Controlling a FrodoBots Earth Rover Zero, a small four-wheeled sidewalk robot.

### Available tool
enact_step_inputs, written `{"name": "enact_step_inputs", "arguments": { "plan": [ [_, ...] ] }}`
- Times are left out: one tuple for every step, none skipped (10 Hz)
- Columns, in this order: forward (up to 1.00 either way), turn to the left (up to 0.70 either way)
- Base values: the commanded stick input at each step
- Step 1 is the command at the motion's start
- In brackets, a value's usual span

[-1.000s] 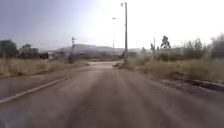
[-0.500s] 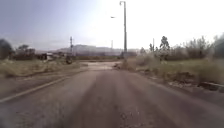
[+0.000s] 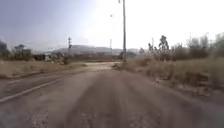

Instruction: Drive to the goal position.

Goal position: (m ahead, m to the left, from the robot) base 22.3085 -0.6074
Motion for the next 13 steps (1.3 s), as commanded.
{"name": "enact_step_inputs", "arguments": {
  "plan": [
    [1.00,0.00],
    [1.00,0.00],
    [1.00,0.00],
    [1.00,0.00],
    [1.00,0.00],
    [1.00,0.00],
    [1.00,0.00],
    [1.00,0.07],
    [1.00,0.23],
    [1.00,0.27],
    [1.00,0.24],
    [1.00,0.07],
    [1.00,0.00]
  ]
}}
